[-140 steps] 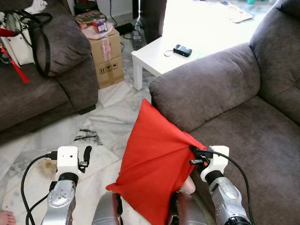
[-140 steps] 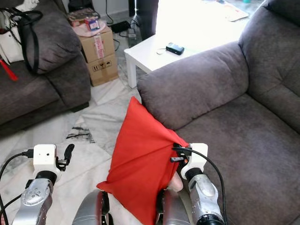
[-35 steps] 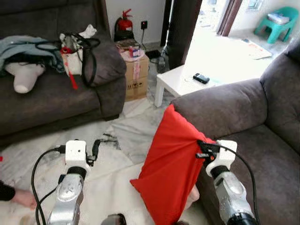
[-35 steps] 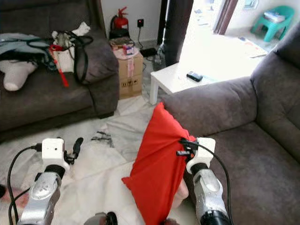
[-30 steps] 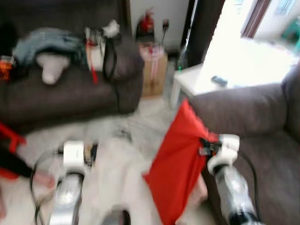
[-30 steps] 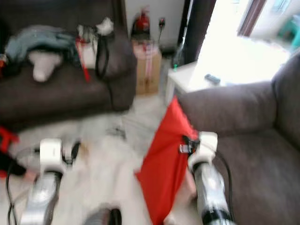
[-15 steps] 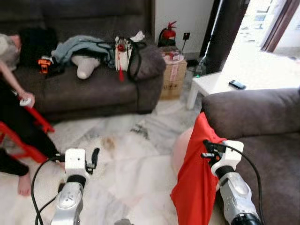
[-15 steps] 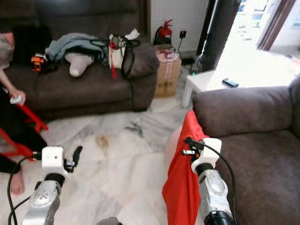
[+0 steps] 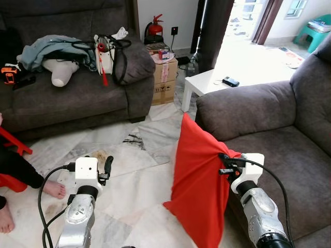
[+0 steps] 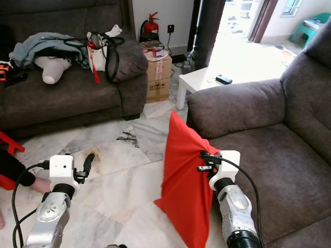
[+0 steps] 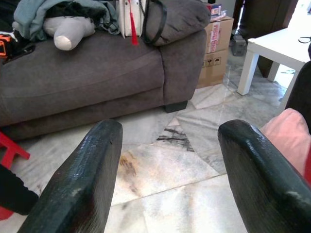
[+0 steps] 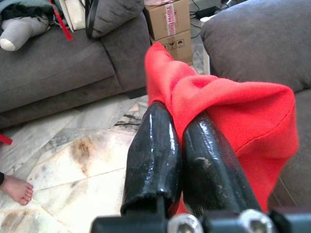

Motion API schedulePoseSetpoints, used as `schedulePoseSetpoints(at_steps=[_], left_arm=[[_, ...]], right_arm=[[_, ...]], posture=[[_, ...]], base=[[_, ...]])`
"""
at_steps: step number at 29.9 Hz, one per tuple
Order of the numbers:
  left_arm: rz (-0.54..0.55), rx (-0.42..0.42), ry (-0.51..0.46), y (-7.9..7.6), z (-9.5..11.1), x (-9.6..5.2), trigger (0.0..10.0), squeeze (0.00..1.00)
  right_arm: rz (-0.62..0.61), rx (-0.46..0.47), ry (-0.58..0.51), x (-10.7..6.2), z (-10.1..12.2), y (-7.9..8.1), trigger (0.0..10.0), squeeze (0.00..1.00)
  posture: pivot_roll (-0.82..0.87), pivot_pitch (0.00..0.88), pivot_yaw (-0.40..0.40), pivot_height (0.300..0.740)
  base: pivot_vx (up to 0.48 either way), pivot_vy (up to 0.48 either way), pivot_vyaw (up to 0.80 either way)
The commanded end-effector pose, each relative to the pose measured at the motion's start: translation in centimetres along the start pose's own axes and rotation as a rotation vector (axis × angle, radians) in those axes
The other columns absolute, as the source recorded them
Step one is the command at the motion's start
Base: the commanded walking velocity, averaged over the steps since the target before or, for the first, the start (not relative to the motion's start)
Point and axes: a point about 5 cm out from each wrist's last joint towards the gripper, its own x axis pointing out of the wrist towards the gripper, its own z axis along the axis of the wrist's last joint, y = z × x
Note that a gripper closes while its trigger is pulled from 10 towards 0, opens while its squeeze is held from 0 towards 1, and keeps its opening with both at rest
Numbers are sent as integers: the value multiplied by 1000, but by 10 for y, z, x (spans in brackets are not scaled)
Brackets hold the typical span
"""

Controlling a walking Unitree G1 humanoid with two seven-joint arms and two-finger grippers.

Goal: Move the pillow to the sofa from floor

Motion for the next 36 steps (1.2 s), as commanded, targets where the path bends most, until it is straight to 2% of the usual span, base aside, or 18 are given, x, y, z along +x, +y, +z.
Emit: schedulePoseSetpoints(at_steps=[1,12,18,24,26,33,36], left_arm=[[-3,-16,18,1,-3,-3,10000,0],[0,-29,30,1,-4,-3,10000,0],[1,-30,37,1,-5,-3,10000,0],[3,-32,40,1,-6,-3,10000,0],[3,-32,40,1,-6,-3,10000,0],[4,-33,40,1,-6,-3,10000,0],[3,-35,42,1,-6,-4,10000,0]], right_arm=[[29,-60,-125,9,33,-2,10000,0],[-1,-34,-128,10,30,0,10000,0],[-15,-19,-122,11,29,-1,10000,0],[-24,-22,-121,12,30,-2,10000,0],[-29,-43,-116,12,30,-2,10000,0],[-36,-16,-106,12,27,-2,10000,0],[-36,-1,-99,13,26,-1,10000,0]], posture=[[50,82,-73,740],[53,85,-70,740],[53,84,-72,740],[53,85,-73,740],[54,84,-73,740],[54,83,-72,740],[53,82,-72,740]], base=[[0,0,0],[0,0,0],[0,386,0],[0,399,-800],[0,405,0],[0,0,0],[0,398,-800]])
